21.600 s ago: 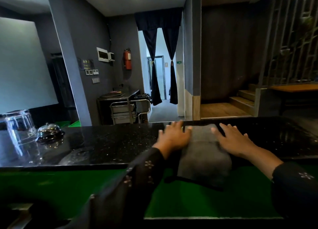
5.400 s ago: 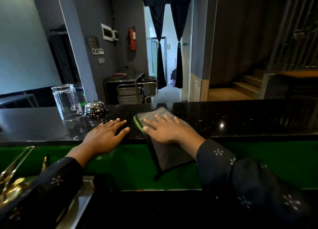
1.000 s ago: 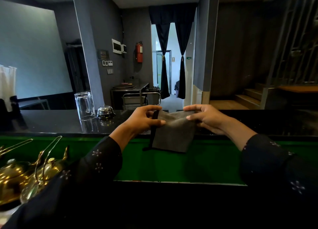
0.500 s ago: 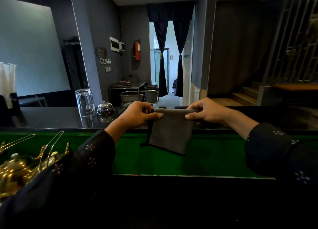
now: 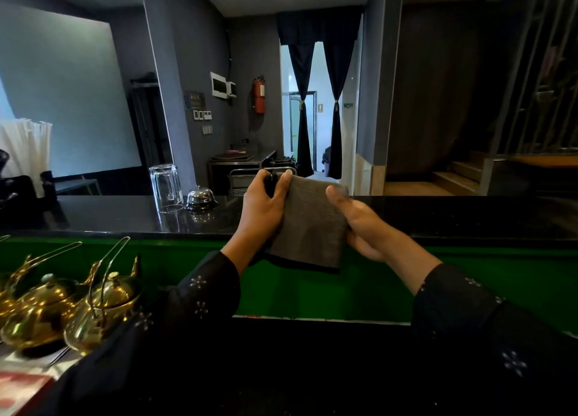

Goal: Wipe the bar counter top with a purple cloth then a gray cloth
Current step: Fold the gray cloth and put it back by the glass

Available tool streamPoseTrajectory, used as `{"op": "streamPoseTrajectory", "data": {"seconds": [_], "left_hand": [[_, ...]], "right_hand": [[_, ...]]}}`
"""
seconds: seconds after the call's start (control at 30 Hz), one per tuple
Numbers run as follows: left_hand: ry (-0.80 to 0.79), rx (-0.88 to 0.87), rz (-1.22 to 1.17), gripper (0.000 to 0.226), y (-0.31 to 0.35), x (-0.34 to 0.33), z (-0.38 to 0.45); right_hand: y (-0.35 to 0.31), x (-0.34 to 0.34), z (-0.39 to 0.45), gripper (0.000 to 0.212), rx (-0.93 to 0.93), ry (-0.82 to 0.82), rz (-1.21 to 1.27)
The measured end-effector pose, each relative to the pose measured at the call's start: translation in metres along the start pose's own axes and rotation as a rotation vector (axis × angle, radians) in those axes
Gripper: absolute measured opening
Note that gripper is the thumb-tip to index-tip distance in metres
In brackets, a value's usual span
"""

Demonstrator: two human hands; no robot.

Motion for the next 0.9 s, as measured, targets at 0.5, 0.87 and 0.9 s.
{"op": "streamPoseTrajectory", "data": {"seconds": [0.5,0.87,0.9], "left_hand": [[0.064,0.65,-0.251,0.046,-0.062,0.051,-0.058],[0.251,0.521,0.135,0.04,-0.094,0.179,-0.026],[0.265,0.491,0.143,0.038,-0.095,0.191,-0.018]], "right_hand": [[0.054,-0.053,0.038,0.034,0.006,0.113,-0.15],[0.07,-0.172,0.11,0.048,-0.126,-0.033,-0.389],[0.067,-0.183,0.119,0.054,-0.098,-0.013,-0.426]]}}
Point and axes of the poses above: each hand's wrist, its own z-axis towards the middle knuckle, its own x-axis out of the back of the hand, y = z × x, the point moved 3 cm from there along z, towards the middle knuckle, and after that the axes turned 8 degrees about -z, right-handed, at the moved point
